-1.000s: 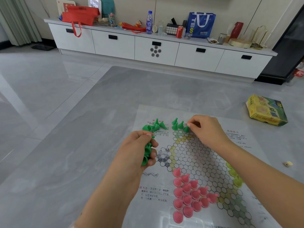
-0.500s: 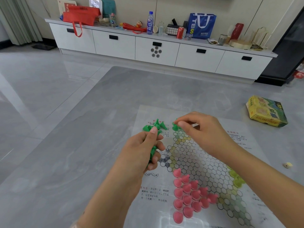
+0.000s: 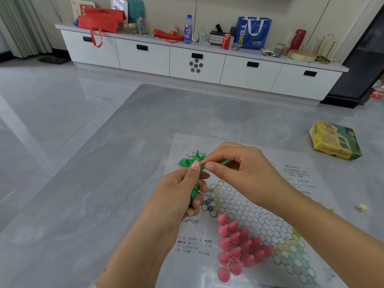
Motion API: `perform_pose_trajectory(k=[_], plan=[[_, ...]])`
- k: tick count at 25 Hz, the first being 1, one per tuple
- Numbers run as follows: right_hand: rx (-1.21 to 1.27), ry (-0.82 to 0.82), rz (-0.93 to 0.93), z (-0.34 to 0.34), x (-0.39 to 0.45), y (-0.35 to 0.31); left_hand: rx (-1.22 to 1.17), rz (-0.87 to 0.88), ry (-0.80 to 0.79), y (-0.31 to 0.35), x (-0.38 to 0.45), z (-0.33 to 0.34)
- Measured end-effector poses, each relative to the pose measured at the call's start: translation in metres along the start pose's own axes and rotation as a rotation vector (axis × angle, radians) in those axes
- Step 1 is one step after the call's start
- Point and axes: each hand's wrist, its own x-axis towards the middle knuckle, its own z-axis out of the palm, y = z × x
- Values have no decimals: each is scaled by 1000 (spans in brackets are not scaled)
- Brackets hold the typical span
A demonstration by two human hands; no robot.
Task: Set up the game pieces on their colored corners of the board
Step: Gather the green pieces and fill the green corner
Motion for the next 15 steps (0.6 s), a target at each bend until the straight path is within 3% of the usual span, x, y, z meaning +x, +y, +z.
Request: perform_pose_trajectory(k=[7, 13, 15], plan=[[9, -8, 37, -4, 2, -5, 30, -13, 31, 0, -2, 0], [-164, 229, 283, -38, 24, 36, -112, -125, 122, 8, -1, -1], [-213, 225, 350, -39, 27, 51, -117, -139, 119, 10, 0, 0]])
